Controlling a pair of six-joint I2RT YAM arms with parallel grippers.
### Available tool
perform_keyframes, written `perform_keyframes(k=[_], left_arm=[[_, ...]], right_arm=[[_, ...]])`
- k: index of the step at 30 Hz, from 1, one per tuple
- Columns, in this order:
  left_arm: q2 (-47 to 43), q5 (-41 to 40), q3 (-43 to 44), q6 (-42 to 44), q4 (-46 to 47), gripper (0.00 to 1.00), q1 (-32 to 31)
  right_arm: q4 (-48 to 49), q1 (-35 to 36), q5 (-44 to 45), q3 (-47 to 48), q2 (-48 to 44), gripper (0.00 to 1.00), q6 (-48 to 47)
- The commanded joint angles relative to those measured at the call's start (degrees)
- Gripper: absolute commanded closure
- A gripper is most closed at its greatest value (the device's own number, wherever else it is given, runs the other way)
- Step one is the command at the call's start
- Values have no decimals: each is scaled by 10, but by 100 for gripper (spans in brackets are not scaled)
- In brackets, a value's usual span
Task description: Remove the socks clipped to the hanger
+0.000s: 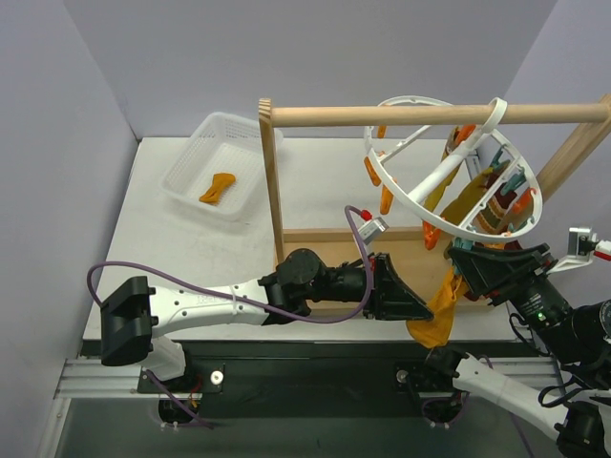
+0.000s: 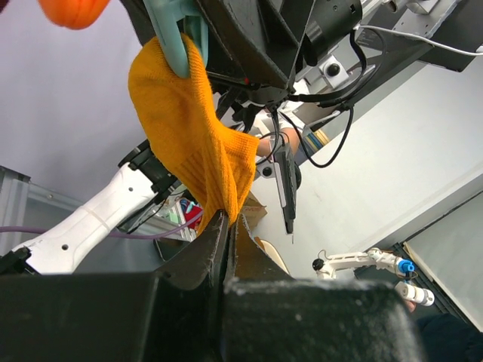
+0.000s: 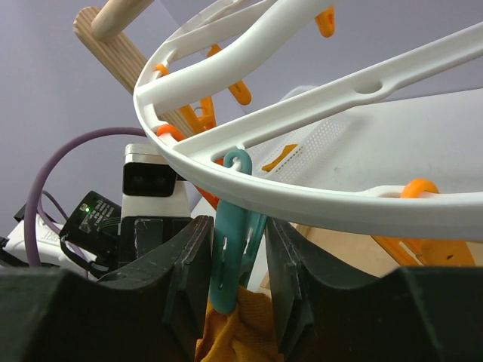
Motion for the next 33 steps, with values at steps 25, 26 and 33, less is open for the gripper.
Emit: perform_keyframes(k=[25,26,33], left_arm=[[-11,33,-11,-25,58,100,8],[-10,34,-10,-26,58,100,8],[-1,37,-8,-30,61,100,8]], right_arm=[[-15,21,6,4,-8,40,18],[-26,21,3,7,-6,38,21],[-92,21,-35,17,-20,26,46]])
